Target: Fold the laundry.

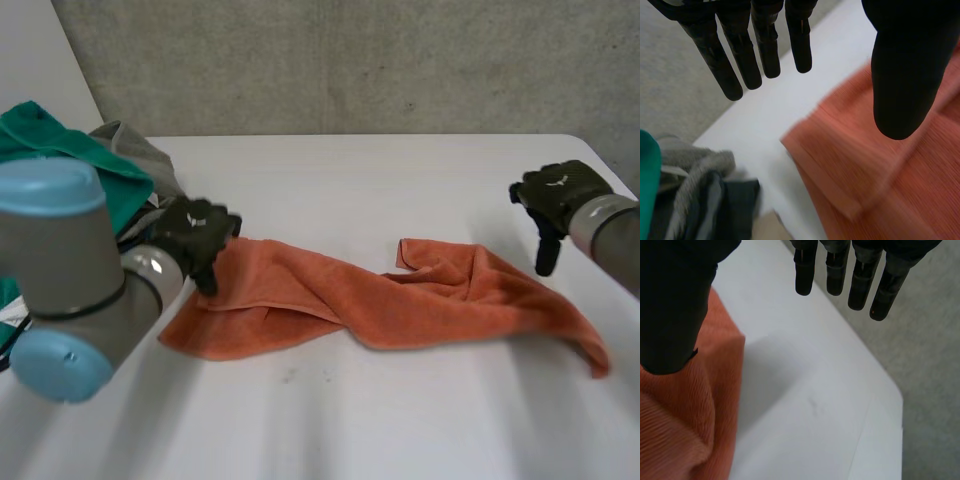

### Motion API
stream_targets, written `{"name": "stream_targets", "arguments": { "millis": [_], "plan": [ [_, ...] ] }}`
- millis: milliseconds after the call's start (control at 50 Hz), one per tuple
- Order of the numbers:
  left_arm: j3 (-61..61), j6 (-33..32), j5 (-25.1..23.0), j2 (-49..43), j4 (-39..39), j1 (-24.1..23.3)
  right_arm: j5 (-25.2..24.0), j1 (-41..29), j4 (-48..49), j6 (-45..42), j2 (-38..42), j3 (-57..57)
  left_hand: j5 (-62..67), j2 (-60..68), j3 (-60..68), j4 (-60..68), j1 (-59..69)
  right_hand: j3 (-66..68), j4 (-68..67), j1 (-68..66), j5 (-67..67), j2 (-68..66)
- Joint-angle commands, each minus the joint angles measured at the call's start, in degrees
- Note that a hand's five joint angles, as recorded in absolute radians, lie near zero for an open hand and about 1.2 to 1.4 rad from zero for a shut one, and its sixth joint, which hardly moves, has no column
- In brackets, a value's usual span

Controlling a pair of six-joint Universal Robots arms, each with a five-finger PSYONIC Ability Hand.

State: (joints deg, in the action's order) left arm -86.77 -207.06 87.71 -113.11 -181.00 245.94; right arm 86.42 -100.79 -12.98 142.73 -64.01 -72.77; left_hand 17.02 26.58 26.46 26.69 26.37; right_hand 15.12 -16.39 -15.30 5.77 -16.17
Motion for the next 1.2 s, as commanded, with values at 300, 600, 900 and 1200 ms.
{"name": "stream_targets", "arguments": {
  "millis": [300, 600, 900, 1200],
  "plan": [
    [0.36, -7.83, -4.56, -11.25, -8.06, 0.95, -13.12, 11.32, -10.49, -9.13, 6.62, -2.36, 5.73, 6.17, 6.29, 6.06, 6.38, 1.69, -0.42, -1.51, 1.04, -0.64],
    [5.91, -7.66, -5.36, -17.14, -7.88, 0.77, -13.21, 14.22, -3.28, -8.96, 2.22, -14.41, 13.14, 13.58, 13.70, 13.46, 13.78, 3.37, -2.11, -3.19, 2.73, -2.33],
    [10.57, -7.66, -5.45, -21.01, -7.70, 0.42, -14.35, 16.86, -3.37, -8.87, -1.56, -18.10, 52.93, 53.37, 53.49, 53.26, 53.58, 3.54, -2.27, -3.36, 2.89, -2.49],
    [12.33, -6.78, -5.45, -19.25, -7.79, 0.25, -15.31, 18.18, -3.81, -8.78, -6.39, -21.27, 52.98, 53.42, 53.54, 53.31, 53.63, 3.71, -2.44, -3.53, 3.06, -2.66]
  ]
}}
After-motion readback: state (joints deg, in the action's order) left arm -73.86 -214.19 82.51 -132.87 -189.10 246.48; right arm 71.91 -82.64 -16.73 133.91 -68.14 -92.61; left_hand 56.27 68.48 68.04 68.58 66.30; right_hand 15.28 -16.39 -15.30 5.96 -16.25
